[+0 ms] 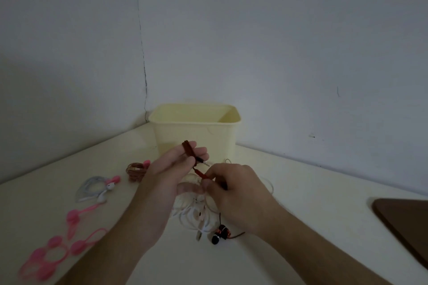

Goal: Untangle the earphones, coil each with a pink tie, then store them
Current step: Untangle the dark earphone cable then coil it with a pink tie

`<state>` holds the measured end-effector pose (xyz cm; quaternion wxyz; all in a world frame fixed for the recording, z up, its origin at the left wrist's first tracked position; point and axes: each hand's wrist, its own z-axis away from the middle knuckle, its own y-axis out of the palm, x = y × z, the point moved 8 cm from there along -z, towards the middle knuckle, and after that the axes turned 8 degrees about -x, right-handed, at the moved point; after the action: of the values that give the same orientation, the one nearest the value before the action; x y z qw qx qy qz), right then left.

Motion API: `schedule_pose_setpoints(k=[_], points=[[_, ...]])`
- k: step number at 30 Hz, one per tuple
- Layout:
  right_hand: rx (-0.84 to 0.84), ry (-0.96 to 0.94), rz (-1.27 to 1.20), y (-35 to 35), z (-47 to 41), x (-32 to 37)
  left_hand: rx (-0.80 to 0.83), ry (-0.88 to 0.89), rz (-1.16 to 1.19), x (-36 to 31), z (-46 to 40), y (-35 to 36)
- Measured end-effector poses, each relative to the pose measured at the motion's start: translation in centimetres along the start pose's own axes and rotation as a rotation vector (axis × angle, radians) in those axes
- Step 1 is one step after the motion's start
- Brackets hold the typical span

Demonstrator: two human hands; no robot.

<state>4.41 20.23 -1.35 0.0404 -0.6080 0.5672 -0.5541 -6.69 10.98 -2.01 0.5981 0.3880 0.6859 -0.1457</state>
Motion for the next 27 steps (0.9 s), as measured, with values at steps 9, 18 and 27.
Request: schedule_pose_setpoints(k=[9,18,27], points=[[-0.139,0.021,-0.024,-2.9,-0.6,-0.1,0.188,-0.023,-0.385,1.7,0.7,1.6],[-0.131,0.063,-0.166,-3.6,-1.4,-1.5,0.093,-0.168,0.071,0.6,0.6,0.8],[-0.108,0.233,-0.533,-5.7,-2.3,-3.5,-0.004,-0.186,0.105,0.7,-0.2,-0.4]])
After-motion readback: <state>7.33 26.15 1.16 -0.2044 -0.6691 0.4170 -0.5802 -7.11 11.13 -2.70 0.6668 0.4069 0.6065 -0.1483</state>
